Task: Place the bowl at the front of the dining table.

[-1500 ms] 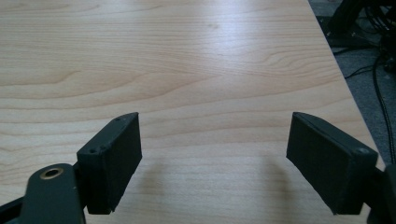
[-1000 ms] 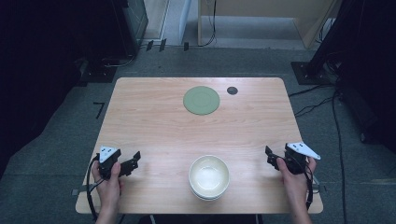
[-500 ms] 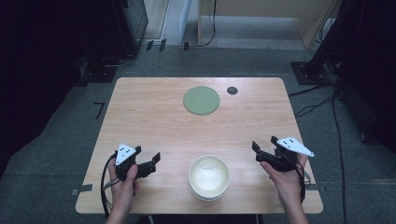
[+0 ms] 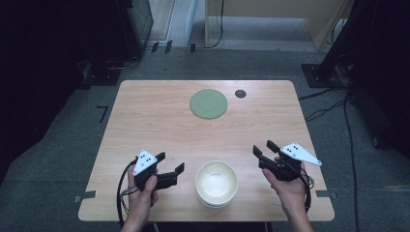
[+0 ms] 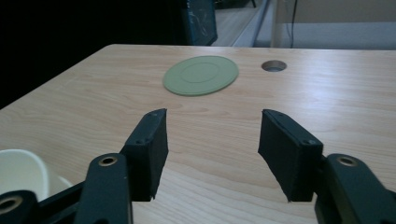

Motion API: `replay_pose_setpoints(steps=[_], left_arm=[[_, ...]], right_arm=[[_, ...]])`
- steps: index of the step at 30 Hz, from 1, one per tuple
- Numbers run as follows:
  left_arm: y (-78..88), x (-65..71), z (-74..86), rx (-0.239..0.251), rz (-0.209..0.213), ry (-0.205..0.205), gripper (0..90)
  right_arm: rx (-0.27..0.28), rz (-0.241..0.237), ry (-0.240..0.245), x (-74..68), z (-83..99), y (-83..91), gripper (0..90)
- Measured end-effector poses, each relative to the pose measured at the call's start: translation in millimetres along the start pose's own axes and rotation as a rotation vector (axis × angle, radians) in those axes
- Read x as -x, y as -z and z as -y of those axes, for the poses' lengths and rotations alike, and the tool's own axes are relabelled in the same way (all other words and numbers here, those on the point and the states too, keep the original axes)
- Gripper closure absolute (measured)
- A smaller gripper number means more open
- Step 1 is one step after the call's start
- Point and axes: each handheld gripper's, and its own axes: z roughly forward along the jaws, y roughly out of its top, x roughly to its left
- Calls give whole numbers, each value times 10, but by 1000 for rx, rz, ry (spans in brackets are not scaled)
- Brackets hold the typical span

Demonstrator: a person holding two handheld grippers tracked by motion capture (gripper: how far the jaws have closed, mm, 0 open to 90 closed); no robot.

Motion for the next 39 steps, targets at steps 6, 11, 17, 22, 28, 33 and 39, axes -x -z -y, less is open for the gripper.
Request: replay_pose_setpoints(steps=[6, 11, 17, 22, 28, 33, 39], left_arm=[[-23, 142, -14, -3, 35, -20, 167], [-27, 288, -23, 1, 60, -43, 171], [-66, 423, -27, -18, 112, -49, 262], [-157, 537, 7, -69, 115, -83, 416], [-259, 652, 50, -127, 76, -142, 527], [-353, 708, 36, -164, 24, -182, 654], [-404, 783, 29, -159, -29, -268, 795]], right_arm=[[-1, -60, 36, -132, -8, -7, 486], [-26, -124, 28, -259, -2, -18, 507], [-37, -183, 46, -405, 8, -7, 528], [-70, -179, 65, -504, 36, -40, 548], [-90, -234, 63, -569, 111, -69, 640], [-105, -237, 57, -597, 187, -50, 650], [-141, -232, 46, -615, 234, -38, 715]])
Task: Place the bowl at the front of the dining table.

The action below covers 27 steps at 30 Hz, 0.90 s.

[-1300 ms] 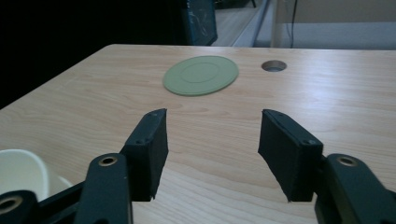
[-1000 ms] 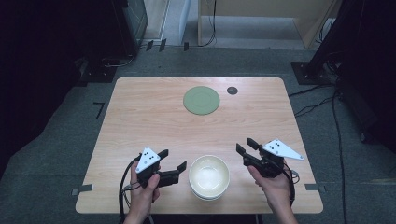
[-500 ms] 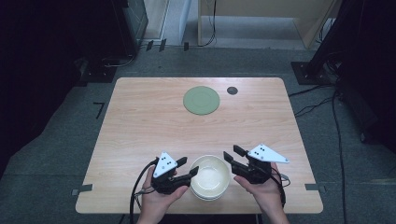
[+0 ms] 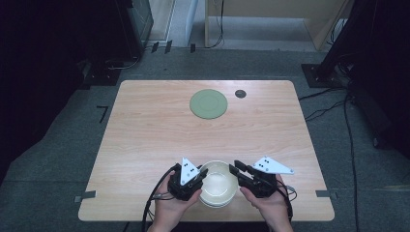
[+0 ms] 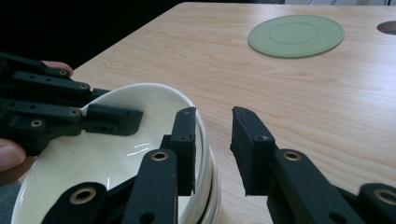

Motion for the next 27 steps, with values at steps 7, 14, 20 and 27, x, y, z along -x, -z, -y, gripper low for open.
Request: replay_pose_setpoints(steps=[7, 14, 20, 27], left_arm=[[20, 26, -27, 51, -7, -39, 829], [82, 85, -30, 129, -43, -106, 836], [154, 85, -23, 203, -67, -114, 836], [265, 150, -29, 286, -109, -169, 834]], right_arm=[[-14, -14, -20, 11, 39, 6, 666], [-37, -17, -25, 1, 69, -11, 657], [-43, -24, -37, -23, 77, -45, 671], [-54, -2, -59, -128, 75, -85, 739]])
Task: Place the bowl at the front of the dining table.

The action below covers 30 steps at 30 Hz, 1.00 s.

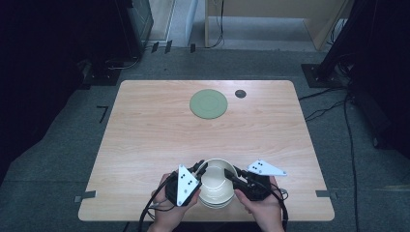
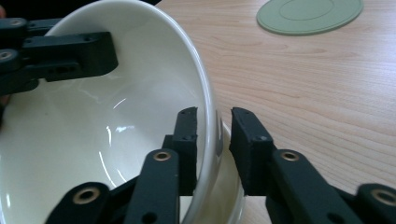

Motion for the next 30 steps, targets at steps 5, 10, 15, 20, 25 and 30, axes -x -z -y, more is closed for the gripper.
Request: replay_pose_setpoints(steps=[5, 10, 15, 20, 25, 30], left_arm=[[34, 30, 7, 15, -12, -16, 833], [75, -48, 36, 32, 24, 49, 820], [118, -212, 60, 51, 129, 180, 671], [182, -399, 119, 62, 212, 272, 419], [231, -538, 156, 55, 236, 372, 123], [294, -596, 190, 59, 231, 362, 0]], right_arm=[[35, 35, 13, -72, 1, -25, 848], [59, 49, 44, -120, 9, -37, 850], [79, 69, 76, -157, -21, -20, 849], [95, 77, 91, -130, -63, -9, 848], [110, 84, 101, -123, -106, -1, 848], [127, 89, 112, -108, -146, 2, 847]])
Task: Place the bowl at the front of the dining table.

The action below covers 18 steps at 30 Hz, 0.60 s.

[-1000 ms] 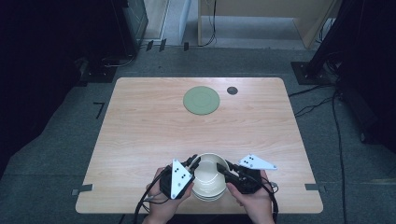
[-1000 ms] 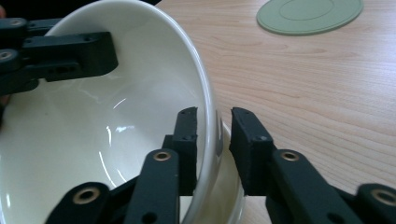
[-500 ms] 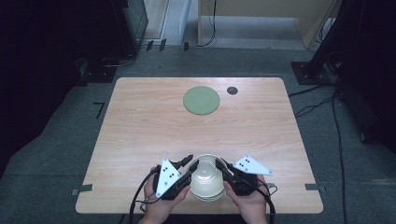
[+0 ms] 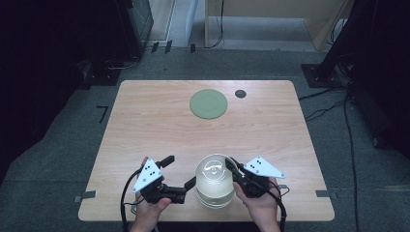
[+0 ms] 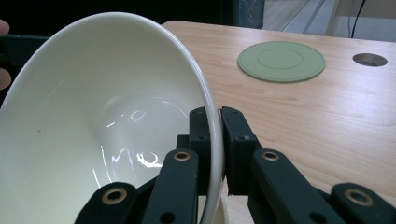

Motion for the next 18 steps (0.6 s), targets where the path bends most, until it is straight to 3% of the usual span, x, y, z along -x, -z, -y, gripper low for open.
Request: replay_pose_setpoints(steps=[7, 18], left_arm=[[98, -134, 45, 14, -69, 12, 0], [271, -502, 199, 46, -178, 42, 0]], right_arm=[[15, 9, 3, 8, -41, 0, 847], [36, 24, -1, 58, -153, -4, 847]])
